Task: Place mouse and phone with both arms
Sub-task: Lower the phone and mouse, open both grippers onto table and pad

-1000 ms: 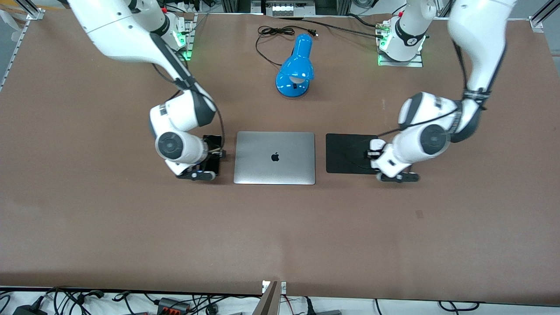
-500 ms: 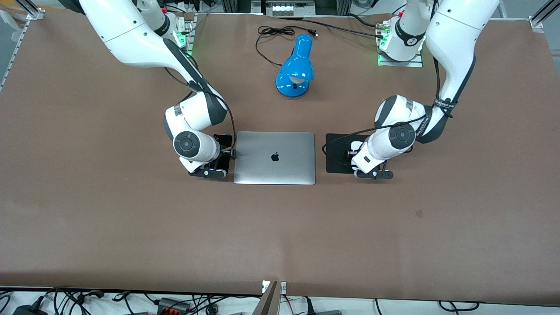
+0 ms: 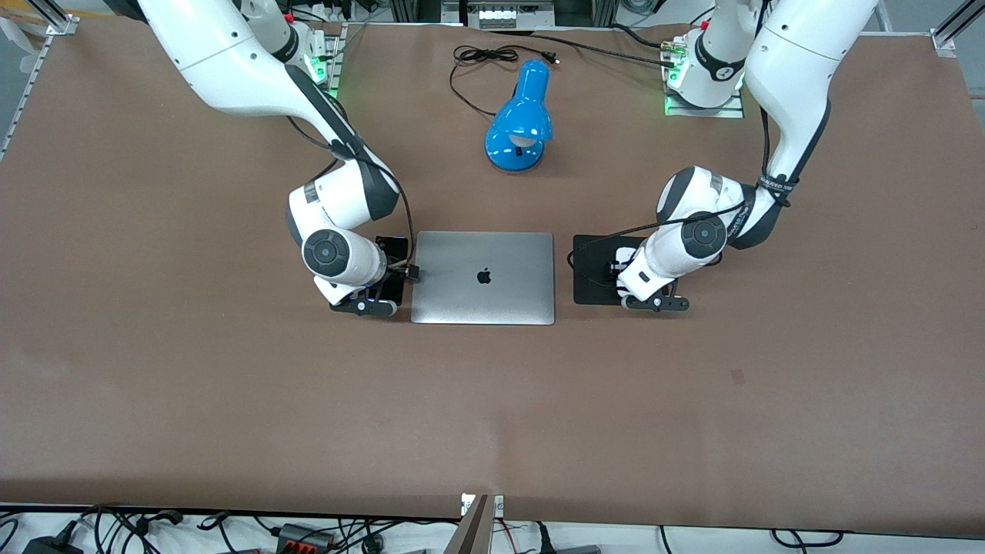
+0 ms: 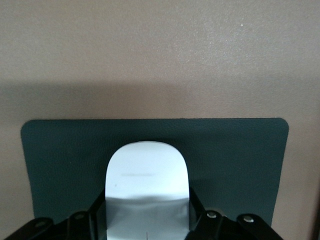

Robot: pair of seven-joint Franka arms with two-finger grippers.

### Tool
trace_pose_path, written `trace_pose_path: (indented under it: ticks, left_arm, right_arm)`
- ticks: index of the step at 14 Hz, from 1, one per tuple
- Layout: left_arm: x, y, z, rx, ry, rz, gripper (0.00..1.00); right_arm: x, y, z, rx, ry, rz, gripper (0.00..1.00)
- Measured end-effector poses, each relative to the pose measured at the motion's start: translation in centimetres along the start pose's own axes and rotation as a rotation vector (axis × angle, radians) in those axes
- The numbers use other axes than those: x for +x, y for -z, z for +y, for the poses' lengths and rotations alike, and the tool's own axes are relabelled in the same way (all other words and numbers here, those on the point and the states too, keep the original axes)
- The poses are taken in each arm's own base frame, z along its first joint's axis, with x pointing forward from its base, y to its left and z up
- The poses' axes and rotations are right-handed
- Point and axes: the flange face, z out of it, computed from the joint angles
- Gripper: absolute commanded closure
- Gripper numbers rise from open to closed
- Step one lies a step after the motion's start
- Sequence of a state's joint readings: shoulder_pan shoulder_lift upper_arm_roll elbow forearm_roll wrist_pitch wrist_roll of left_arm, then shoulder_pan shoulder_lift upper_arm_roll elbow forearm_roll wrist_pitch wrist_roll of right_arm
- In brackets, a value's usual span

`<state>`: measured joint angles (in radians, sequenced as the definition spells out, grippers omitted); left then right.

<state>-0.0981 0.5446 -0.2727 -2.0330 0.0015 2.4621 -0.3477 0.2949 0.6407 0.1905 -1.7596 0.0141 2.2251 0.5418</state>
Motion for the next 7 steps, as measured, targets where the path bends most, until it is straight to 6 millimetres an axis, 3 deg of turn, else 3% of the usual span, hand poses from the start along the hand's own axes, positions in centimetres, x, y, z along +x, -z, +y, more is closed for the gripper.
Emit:
trace_pose_path:
  ticks: [1,2,5,7]
  left_arm:
    - [0.0,0.0,0.0,0.000,0.001,0.000,0.07]
    - [0.0,0.0,-0.1,0.000,0.002,0.000,0.00]
    - [0.1,0.0,-0.2,0.000,0.004,0.001,0.00]
    - [0.2,0.0,-0.4,0.000,0.007,0.002,0.00]
  right_arm:
    - [0.1,2.0,-0.2,0.005,0.002,0.017,0.00]
    - [0.1,4.5,-0.3,0.006,0.003,0.031,0.00]
    - [0.6,12.5,0.3,0.005,0.007,0.068,0.00]
    - [1.4,17.8,1.8,0.008,0.011,0.086,0.00]
